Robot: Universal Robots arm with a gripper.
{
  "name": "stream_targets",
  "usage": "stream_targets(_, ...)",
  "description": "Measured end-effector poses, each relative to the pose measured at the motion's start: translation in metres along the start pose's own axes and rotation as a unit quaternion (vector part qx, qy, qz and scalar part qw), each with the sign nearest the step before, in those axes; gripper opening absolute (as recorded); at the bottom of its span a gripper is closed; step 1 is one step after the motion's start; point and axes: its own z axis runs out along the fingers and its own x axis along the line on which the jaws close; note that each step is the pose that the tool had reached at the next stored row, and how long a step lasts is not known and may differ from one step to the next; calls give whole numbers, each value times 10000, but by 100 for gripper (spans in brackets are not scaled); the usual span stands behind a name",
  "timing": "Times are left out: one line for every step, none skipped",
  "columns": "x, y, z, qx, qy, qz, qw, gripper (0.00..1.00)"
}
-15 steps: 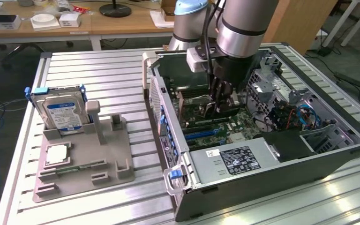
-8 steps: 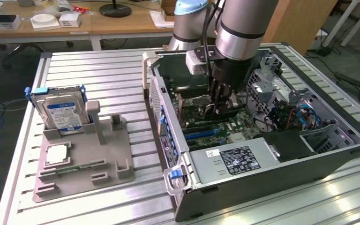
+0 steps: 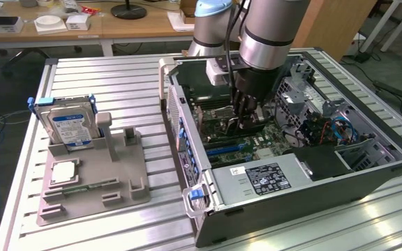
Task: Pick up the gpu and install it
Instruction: 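Insert the gpu into the slot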
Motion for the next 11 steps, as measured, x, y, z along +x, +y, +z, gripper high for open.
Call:
stream_targets(0, 1, 9, -4, 0, 0, 10000, 27)
stream_targets(1, 2, 19, -7, 0, 1, 10000, 27)
stream_targets(1, 2, 31, -10, 0, 0, 10000, 27)
stream_targets(2, 3, 41, -12, 0, 0, 10000, 27)
stream_targets(2, 4, 52, -14, 0, 0, 10000, 27)
stream_targets(3, 4, 62, -17, 0, 0, 10000, 27)
stream_targets(3, 5, 71, -20, 0, 0, 10000, 27)
stream_targets(3, 6, 79, -24, 0, 0, 10000, 27)
stream_targets(4, 7, 87, -26, 0, 0, 10000, 27)
stream_targets(4, 8, 95, -29, 0, 0, 10000, 27)
stream_targets(5, 10, 102, -31, 1, 0, 10000, 27)
